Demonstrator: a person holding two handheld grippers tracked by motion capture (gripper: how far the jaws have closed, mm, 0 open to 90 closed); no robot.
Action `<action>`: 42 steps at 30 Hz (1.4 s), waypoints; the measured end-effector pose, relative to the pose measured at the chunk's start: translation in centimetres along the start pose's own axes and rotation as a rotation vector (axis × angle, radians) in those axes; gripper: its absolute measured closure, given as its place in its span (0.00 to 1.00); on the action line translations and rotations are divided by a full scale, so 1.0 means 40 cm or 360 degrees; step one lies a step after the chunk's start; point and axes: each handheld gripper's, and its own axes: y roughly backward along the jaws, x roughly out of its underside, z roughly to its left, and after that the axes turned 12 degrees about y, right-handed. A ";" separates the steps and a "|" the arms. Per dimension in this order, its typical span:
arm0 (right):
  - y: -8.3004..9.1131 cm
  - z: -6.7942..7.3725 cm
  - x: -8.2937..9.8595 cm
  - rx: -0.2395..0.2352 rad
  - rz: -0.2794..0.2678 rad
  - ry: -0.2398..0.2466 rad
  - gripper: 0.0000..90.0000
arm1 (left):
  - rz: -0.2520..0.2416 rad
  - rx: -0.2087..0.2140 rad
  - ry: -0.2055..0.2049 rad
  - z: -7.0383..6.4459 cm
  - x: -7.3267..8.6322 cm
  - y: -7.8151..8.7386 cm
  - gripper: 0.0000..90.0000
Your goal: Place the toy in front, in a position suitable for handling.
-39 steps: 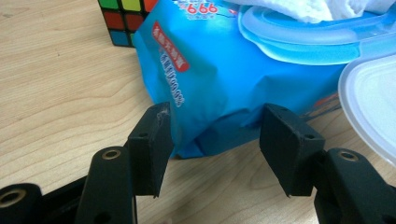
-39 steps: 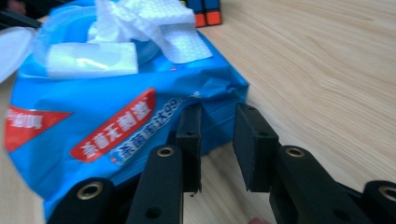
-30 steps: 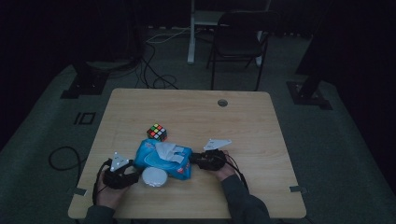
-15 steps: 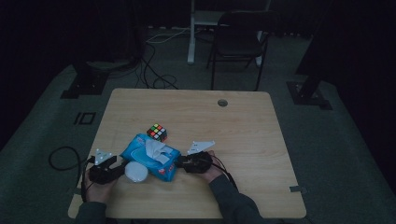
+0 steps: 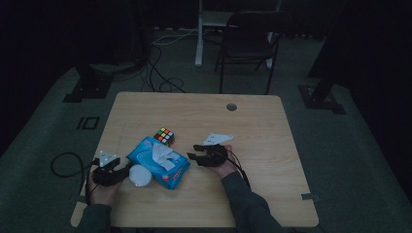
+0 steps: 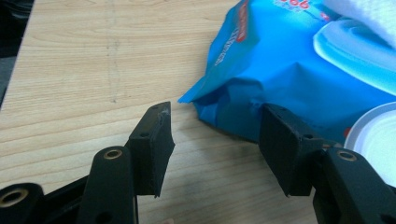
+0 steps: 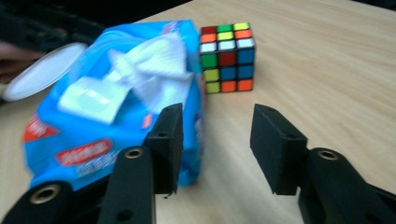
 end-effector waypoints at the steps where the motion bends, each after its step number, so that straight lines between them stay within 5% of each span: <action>1: -0.005 -0.005 -0.005 0.0010 0.0009 -0.0009 0.59 | -0.0009 -0.0009 0.0000 0.000 0.003 -0.002 0.50; 15: -0.091 -0.038 -0.068 0.0107 0.0043 -0.0023 0.41 | -0.0034 -0.0095 -0.0048 0.000 0.016 -0.003 0.47; 23: -0.180 -0.041 -0.102 0.0156 0.0088 -0.0011 0.33 | -0.0037 -0.0102 -0.0048 0.000 0.018 -0.004 0.47; 29: -0.256 -0.040 -0.137 0.0147 0.0153 0.0031 0.32 | -0.0035 -0.0111 -0.0048 0.000 0.020 -0.004 0.47; 42: -0.345 -0.041 -0.166 0.0118 0.0256 0.0099 0.30 | -0.0031 -0.0111 -0.0046 0.005 0.025 0.001 0.47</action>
